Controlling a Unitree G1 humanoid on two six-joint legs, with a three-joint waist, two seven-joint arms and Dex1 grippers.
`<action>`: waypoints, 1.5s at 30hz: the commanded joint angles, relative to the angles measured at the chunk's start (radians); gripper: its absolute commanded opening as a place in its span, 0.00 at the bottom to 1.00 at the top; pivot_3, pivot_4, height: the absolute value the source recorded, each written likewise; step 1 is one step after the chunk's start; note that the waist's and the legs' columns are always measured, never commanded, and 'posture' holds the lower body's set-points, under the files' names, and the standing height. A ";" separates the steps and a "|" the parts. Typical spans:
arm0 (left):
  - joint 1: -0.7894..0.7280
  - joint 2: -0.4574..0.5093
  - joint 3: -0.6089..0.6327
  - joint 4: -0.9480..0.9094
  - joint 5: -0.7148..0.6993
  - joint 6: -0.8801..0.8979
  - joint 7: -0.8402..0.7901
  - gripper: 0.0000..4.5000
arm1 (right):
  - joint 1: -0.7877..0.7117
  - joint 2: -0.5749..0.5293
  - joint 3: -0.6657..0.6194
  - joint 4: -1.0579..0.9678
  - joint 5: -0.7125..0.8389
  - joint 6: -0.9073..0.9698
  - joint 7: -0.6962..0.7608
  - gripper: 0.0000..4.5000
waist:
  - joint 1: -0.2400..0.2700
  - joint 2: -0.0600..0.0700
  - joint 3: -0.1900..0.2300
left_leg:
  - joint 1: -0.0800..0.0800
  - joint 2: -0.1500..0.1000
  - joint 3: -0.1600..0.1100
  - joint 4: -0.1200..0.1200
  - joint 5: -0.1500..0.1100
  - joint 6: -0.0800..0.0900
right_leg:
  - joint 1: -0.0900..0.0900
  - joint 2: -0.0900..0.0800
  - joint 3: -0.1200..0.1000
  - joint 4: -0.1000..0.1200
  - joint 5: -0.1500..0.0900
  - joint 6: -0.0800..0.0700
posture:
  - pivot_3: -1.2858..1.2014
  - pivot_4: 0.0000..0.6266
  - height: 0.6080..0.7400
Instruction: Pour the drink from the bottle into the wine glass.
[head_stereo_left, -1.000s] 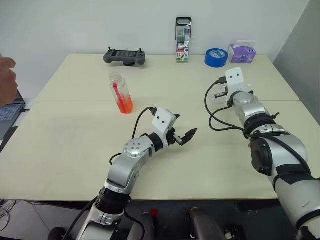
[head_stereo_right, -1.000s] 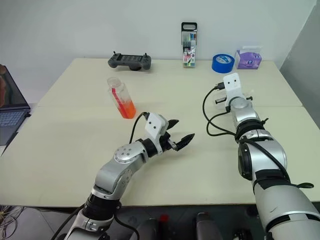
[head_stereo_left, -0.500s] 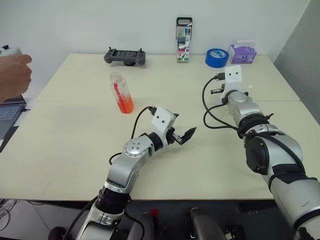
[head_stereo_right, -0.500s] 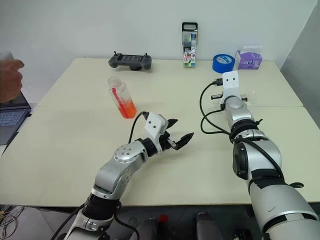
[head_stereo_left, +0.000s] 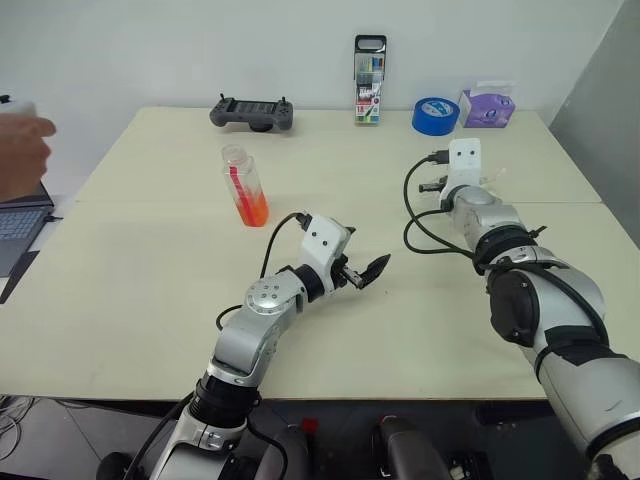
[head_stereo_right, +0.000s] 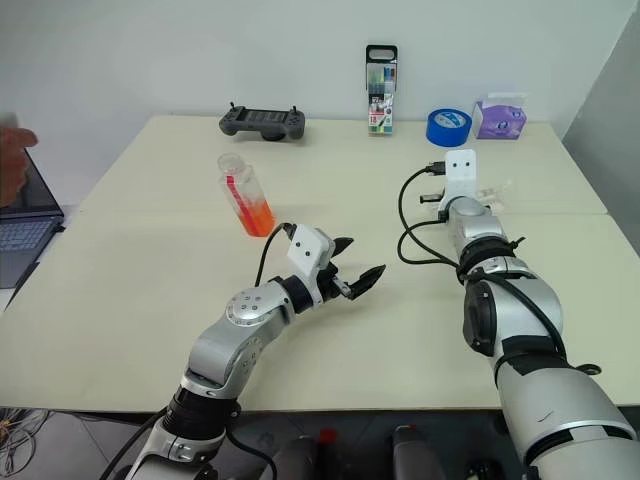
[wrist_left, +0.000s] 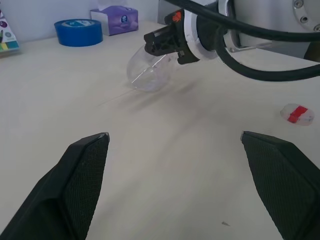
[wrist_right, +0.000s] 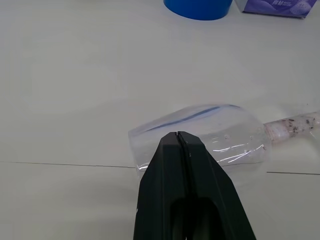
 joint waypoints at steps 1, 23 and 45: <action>-0.020 0.002 0.025 -0.013 0.004 -0.023 -0.002 1.00 | -0.041 -0.015 -0.026 -0.027 0.034 0.039 0.004 0.01 | 0.000 0.000 0.000 | 0.000 0.000 0.000 0.000 0.000 0.000 | 0.000 0.000 0.000 0.000 0.000 0.000 | 0.52 0.24 1.00; -0.064 0.003 0.042 0.087 0.017 -0.102 -0.039 1.00 | -0.093 -0.036 0.043 -0.205 0.058 0.256 0.091 0.01 | 0.002 0.001 0.001 | -0.001 0.000 -0.002 -0.001 0.000 0.000 | -0.001 0.000 -0.002 0.000 0.000 0.000 | 0.52 0.24 1.00; -0.046 0.022 0.058 0.053 0.020 -0.085 -0.030 1.00 | -0.035 -0.032 0.046 -0.051 0.044 0.058 0.007 0.01 | -0.013 0.001 0.001 | -0.003 0.001 -0.001 -0.001 0.000 0.000 | -0.002 0.001 -0.001 0.000 0.000 0.000 | 0.52 0.24 1.00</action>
